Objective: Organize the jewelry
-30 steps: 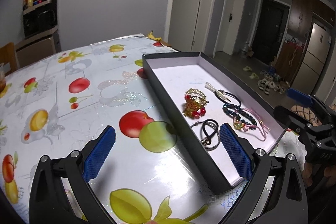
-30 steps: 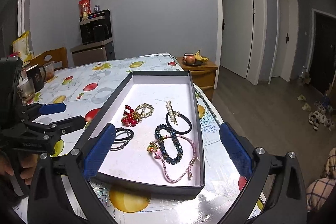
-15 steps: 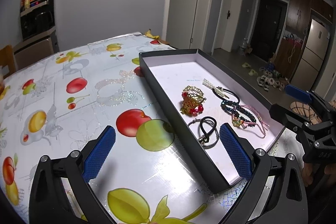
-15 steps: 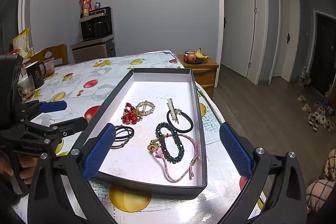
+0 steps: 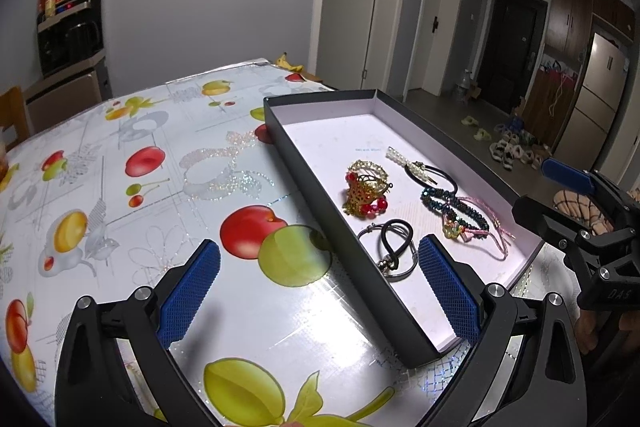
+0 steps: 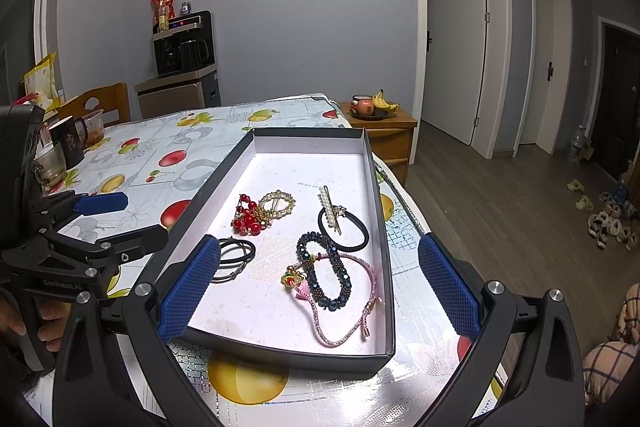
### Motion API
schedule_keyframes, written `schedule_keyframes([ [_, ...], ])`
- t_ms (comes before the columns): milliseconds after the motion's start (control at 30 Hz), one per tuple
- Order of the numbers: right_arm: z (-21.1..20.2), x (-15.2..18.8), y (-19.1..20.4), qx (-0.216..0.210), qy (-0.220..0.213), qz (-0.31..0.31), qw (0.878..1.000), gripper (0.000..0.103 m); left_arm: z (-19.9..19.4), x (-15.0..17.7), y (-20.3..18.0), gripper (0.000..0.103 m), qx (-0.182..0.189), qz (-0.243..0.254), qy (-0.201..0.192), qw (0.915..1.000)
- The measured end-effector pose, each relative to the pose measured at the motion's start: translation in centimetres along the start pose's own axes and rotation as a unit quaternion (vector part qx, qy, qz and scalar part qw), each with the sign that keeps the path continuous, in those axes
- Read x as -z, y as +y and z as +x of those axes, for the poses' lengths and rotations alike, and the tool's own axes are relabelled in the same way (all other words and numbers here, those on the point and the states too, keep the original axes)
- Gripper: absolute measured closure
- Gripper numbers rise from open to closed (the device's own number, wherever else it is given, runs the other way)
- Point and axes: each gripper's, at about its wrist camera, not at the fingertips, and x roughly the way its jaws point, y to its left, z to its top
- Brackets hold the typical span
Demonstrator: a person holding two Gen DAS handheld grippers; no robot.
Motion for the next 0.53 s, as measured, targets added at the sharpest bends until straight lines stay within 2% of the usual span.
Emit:
schedule_keyframes([
  [333, 0.0, 0.0, 0.0, 0.000, 0.000, 0.000, 1.000, 0.005, -0.5, 0.2, -0.2, 0.003, 0.010, 0.005, -0.012, 0.9999],
  [467, 0.0, 0.0, 0.0, 0.000, 0.000, 0.000, 1.000, 0.005, 0.7, 0.2, 0.1, 0.003, -0.004, -0.008, 0.021, 0.9997],
  [533, 0.0, 0.0, 0.0, 0.000, 0.000, 0.001, 1.000, 0.005, 0.6, 0.2, 0.5, 0.003, -0.007, -0.016, 0.019, 0.9997],
])
